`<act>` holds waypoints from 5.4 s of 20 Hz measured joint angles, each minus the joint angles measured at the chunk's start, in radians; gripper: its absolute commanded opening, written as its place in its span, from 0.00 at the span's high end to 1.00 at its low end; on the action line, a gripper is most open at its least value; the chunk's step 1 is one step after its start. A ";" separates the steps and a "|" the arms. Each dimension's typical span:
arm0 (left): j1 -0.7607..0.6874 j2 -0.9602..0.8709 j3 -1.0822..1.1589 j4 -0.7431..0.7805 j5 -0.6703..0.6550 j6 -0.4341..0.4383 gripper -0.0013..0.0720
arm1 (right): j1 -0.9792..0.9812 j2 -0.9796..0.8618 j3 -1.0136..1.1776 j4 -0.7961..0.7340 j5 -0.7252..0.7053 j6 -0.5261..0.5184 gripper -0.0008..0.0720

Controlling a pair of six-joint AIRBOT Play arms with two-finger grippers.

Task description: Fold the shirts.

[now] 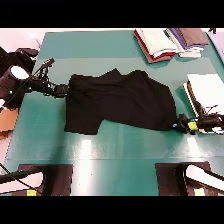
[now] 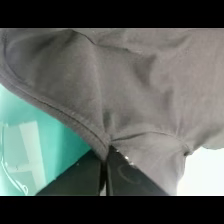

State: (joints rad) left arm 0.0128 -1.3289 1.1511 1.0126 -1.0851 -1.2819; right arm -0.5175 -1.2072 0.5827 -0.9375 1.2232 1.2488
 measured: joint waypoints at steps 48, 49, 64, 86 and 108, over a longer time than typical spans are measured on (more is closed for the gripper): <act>0.060 -0.253 0.367 0.132 -0.069 -0.155 0.95 | 0.336 -0.386 1.014 -0.246 0.140 0.119 0.96; 0.066 -0.256 0.352 0.135 -0.105 -0.145 0.95 | 0.336 -0.362 0.973 -0.260 0.134 0.117 0.96; 0.075 -0.063 0.038 0.280 -0.220 -0.173 0.25 | 0.346 -0.107 0.597 -0.233 0.080 0.152 0.41; 0.073 0.446 -0.694 0.034 -0.097 -0.162 0.95 | 0.251 0.210 0.449 -0.236 0.140 0.120 0.42; 0.074 0.470 -0.546 0.017 -0.180 -0.122 0.95 | 0.247 0.189 -0.029 -0.293 0.113 0.092 0.96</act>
State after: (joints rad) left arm 0.0864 -0.8593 0.6056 1.0298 -1.2652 -1.4036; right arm -0.2703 -1.0180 0.5537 -1.2308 1.3361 1.3407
